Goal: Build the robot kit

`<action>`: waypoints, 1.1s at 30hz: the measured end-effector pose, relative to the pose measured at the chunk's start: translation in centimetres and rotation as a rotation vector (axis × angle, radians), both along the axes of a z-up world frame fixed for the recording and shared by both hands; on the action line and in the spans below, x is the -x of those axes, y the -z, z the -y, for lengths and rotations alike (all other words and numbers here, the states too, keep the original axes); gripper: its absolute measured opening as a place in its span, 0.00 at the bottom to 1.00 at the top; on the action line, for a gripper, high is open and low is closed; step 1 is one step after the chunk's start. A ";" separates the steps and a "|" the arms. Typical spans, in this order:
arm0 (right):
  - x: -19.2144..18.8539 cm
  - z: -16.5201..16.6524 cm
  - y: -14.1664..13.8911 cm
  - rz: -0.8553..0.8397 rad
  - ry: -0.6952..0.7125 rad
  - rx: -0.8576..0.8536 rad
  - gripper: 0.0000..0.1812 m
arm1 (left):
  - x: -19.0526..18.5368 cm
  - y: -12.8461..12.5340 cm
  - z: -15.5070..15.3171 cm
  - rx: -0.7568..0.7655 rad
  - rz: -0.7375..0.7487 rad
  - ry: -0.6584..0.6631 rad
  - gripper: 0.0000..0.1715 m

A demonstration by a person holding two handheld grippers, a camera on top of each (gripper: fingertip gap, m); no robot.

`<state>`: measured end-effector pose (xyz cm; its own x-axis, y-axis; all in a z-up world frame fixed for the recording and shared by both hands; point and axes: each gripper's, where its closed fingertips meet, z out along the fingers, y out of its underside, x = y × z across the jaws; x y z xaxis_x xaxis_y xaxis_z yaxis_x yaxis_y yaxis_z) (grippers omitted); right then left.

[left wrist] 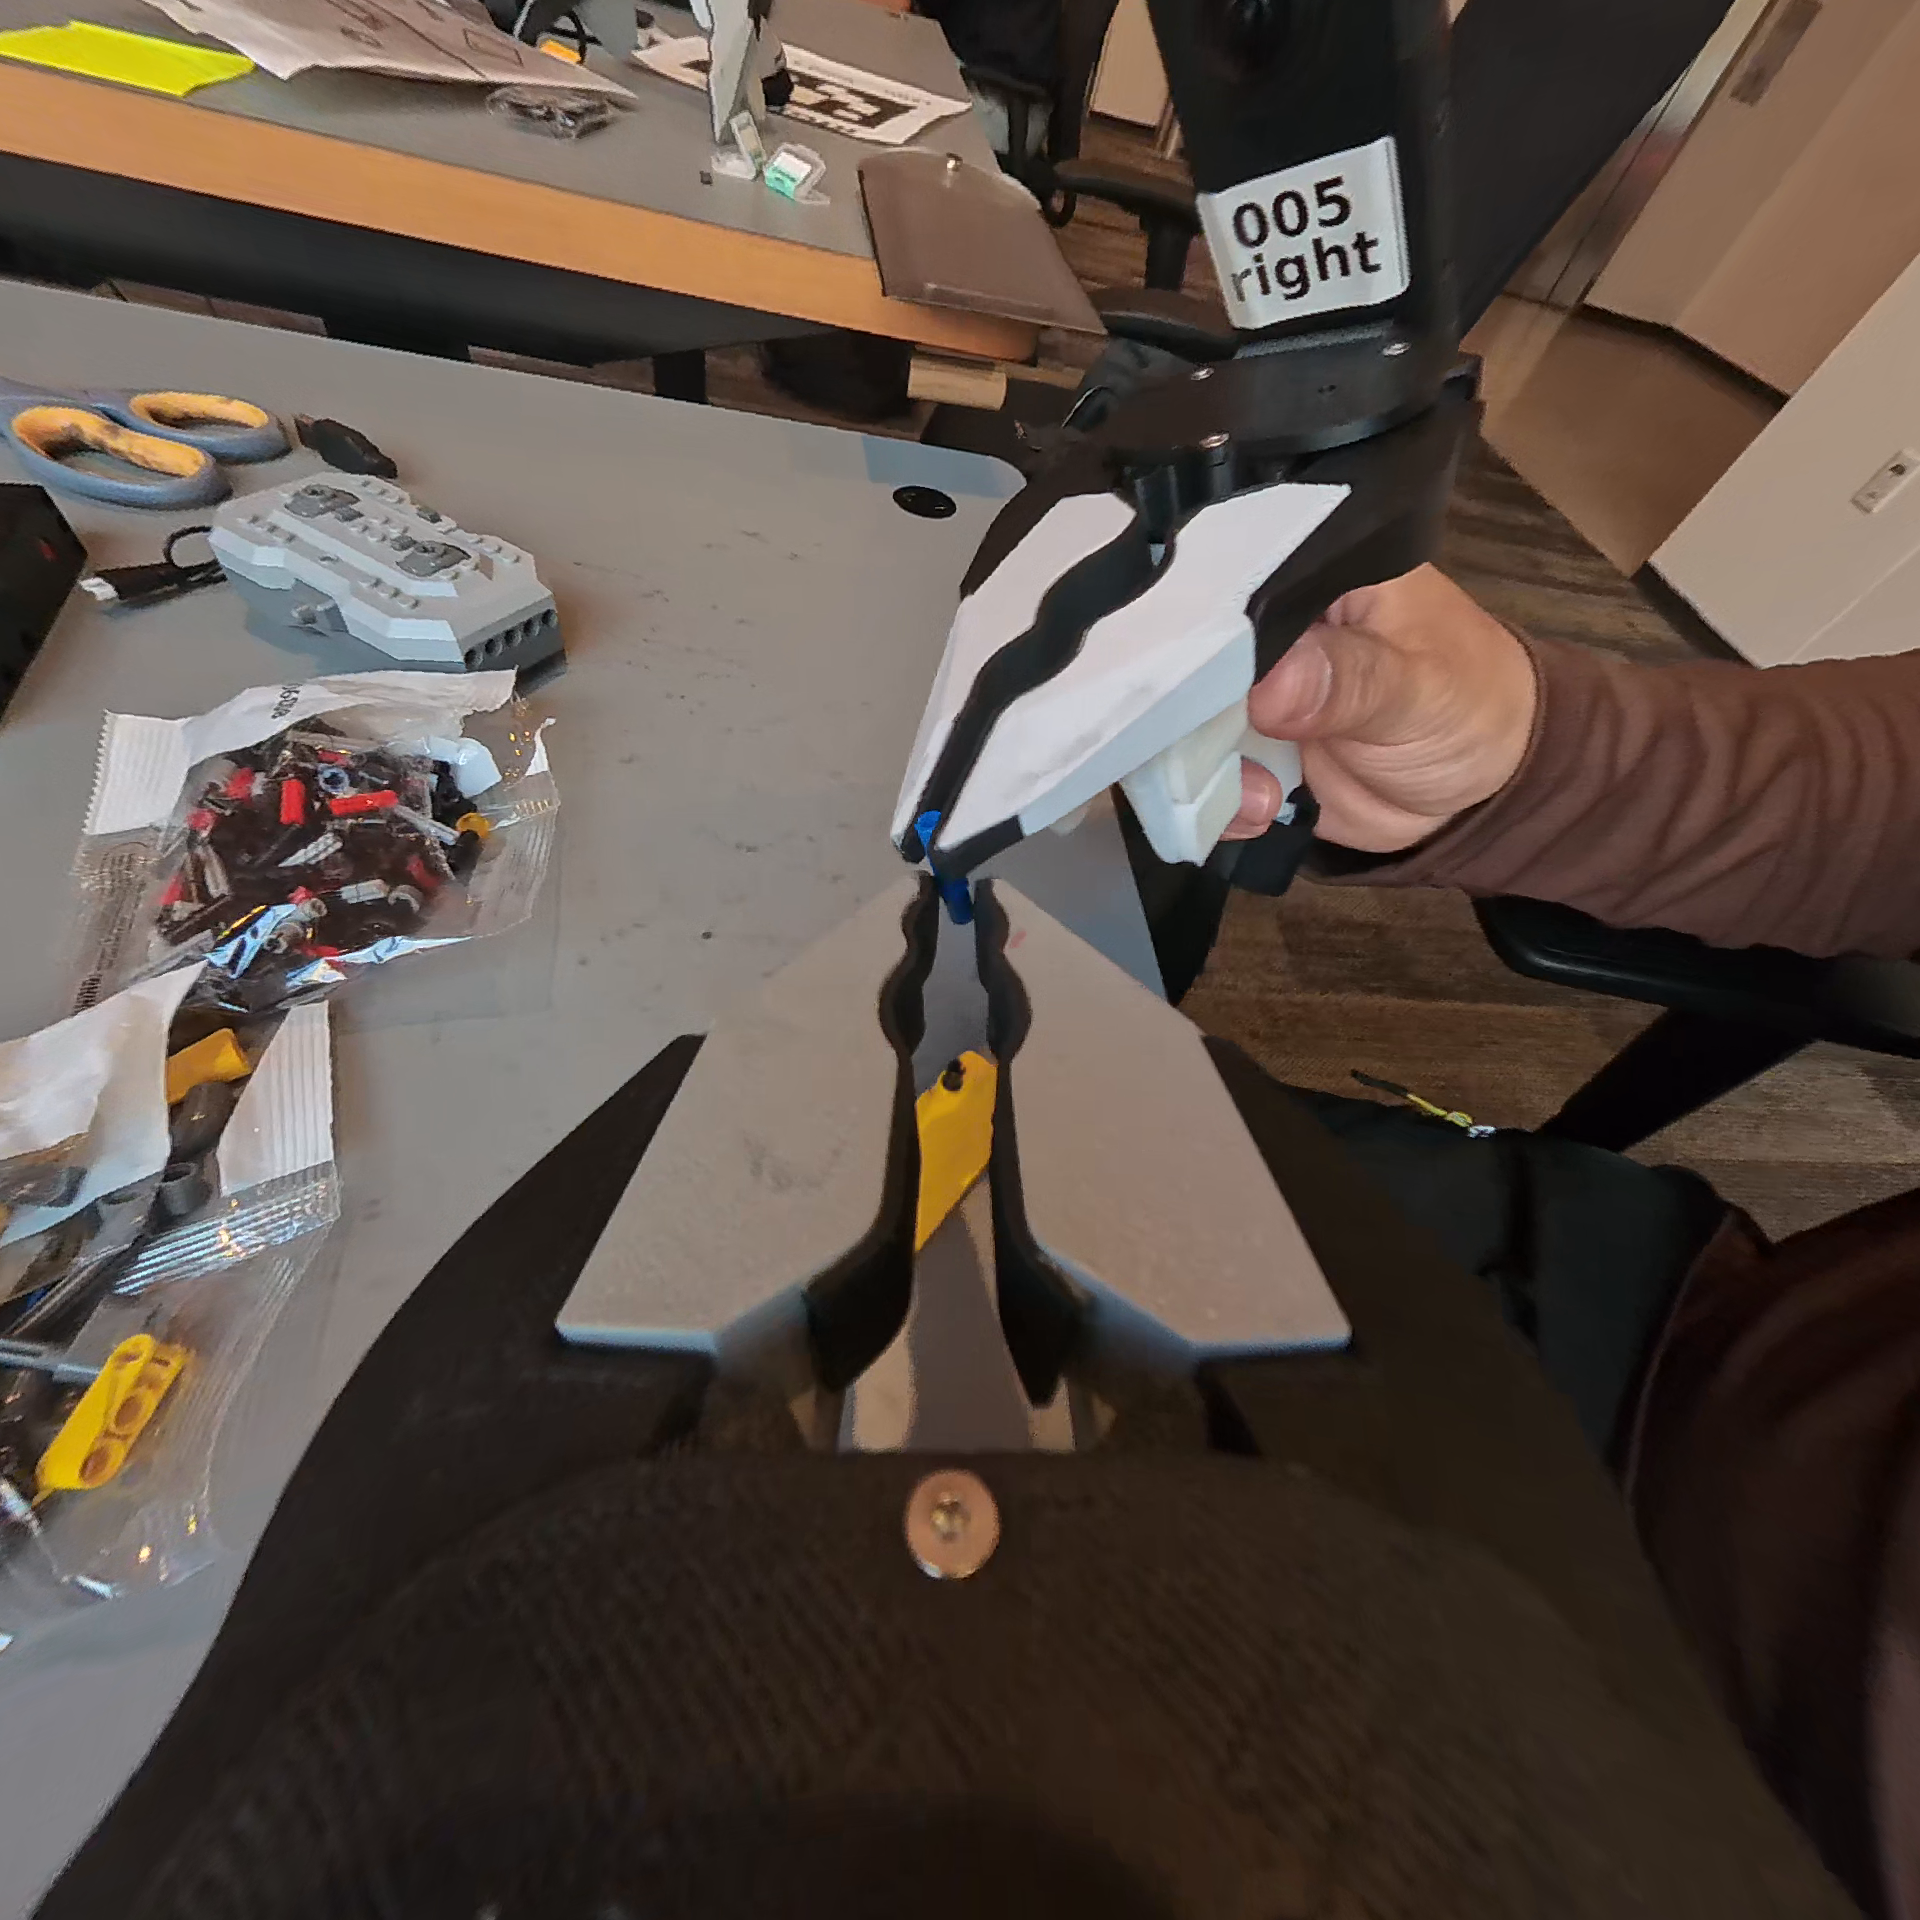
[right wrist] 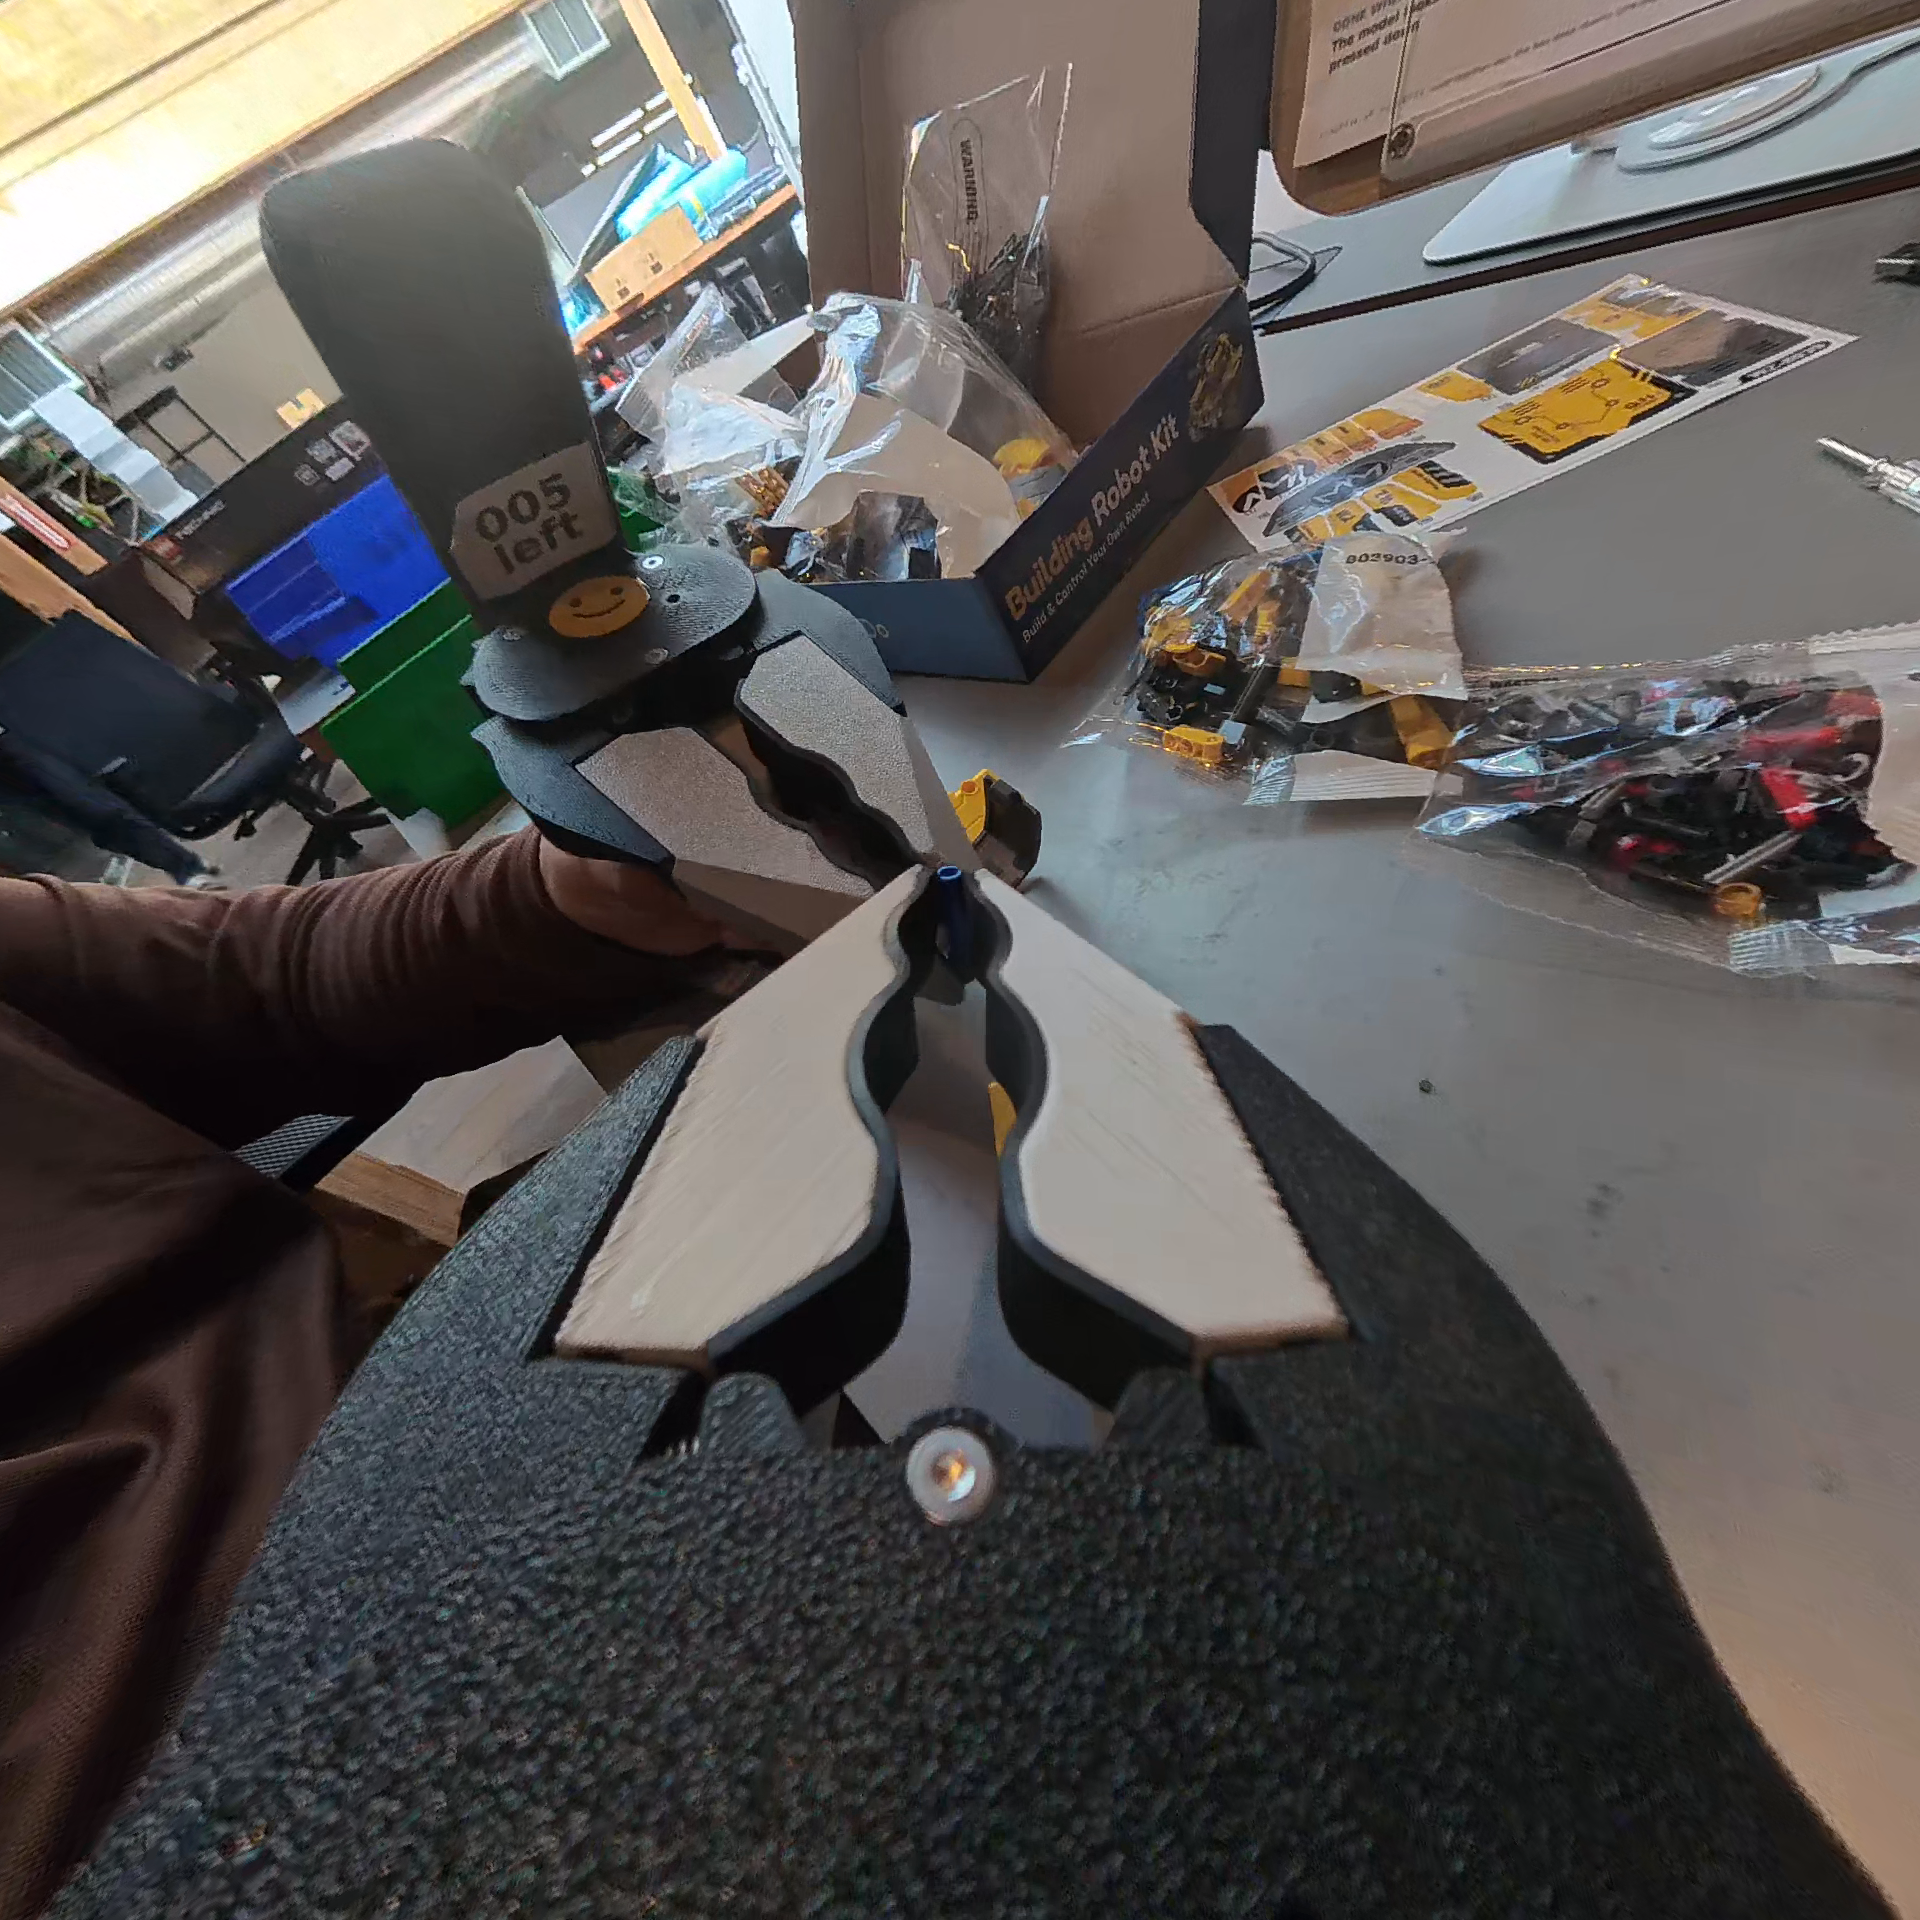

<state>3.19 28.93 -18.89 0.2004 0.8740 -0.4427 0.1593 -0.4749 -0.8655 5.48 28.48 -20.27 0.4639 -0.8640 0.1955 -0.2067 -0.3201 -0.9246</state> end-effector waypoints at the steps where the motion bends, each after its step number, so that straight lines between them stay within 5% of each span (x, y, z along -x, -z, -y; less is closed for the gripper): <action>1: -0.1 -0.1 -0.1 -0.007 0.001 0.006 0.02 | 0.0 -0.1 0.0 0.010 0.010 0.007 0.02; 33: 0.2 0.1 -0.6 -0.102 -0.024 0.060 0.03 | 0.2 -0.7 0.4 0.152 0.128 0.047 0.00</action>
<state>3.03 28.82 -18.31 0.1311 0.8495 -0.5110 0.0833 -0.5231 -0.8482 5.27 28.07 -19.60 0.3868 -0.8399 0.3807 -0.1081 -0.4513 -0.8858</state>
